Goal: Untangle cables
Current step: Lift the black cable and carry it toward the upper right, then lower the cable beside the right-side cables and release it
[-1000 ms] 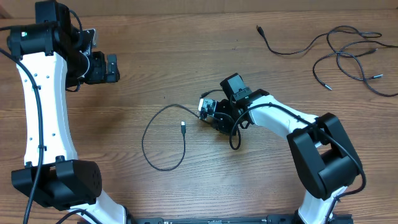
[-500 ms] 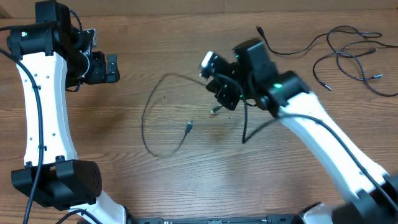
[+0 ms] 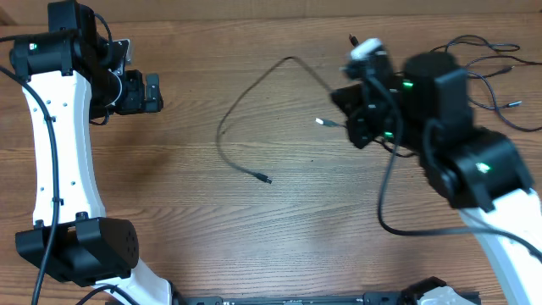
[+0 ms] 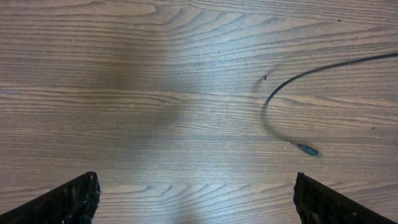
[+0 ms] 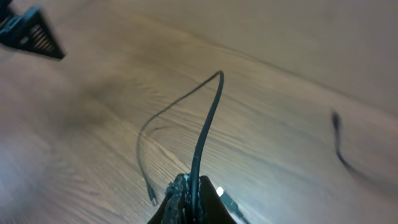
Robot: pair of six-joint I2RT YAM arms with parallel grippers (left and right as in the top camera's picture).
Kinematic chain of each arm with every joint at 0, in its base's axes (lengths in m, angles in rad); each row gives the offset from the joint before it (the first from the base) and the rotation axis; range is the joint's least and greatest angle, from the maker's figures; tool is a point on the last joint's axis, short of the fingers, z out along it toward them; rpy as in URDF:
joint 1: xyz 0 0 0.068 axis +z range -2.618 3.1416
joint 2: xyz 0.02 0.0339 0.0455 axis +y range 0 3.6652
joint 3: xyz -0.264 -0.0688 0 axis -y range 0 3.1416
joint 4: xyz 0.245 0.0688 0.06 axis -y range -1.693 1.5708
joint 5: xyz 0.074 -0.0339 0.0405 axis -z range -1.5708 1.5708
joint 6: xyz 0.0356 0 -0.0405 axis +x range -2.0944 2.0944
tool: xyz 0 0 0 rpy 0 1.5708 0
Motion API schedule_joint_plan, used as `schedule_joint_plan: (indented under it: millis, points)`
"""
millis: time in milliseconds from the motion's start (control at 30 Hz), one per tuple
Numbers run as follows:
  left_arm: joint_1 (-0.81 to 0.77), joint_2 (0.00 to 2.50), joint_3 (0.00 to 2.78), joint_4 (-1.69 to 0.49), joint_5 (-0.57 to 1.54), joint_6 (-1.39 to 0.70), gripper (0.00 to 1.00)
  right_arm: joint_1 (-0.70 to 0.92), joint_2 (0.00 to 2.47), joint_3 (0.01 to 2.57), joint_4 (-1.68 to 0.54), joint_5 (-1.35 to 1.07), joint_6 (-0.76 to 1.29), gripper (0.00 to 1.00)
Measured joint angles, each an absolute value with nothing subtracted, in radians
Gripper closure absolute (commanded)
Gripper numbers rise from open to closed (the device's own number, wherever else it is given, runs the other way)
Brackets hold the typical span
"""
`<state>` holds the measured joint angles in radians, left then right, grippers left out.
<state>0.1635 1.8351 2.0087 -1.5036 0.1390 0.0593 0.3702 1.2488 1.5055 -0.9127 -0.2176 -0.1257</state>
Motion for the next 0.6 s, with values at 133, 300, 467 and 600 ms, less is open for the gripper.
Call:
schedule_joint_plan:
  millis: [133, 300, 467, 600]
  points:
    - [0.163, 1.835, 2.009, -1.504, 0.139, 0.059, 0.01, 0.261, 1.192, 1.505, -0.971, -0.193, -0.041, 0.96]
    - [0.163, 1.835, 2.009, -1.504, 0.139, 0.059, 0.00, 0.082, 1.137, 1.505, -1.030, -0.177, 0.040, 0.96]
    - [0.163, 1.835, 2.009, -1.504, 0.139, 0.059, 0.00, -0.109, 1.104, 1.505, -1.074, -0.175, 0.080, 0.96]
    - [0.163, 1.835, 2.009, -1.504, 0.139, 0.059, 0.00, -0.247, 1.100, 1.505, -1.102, -0.173, 0.093, 0.96]
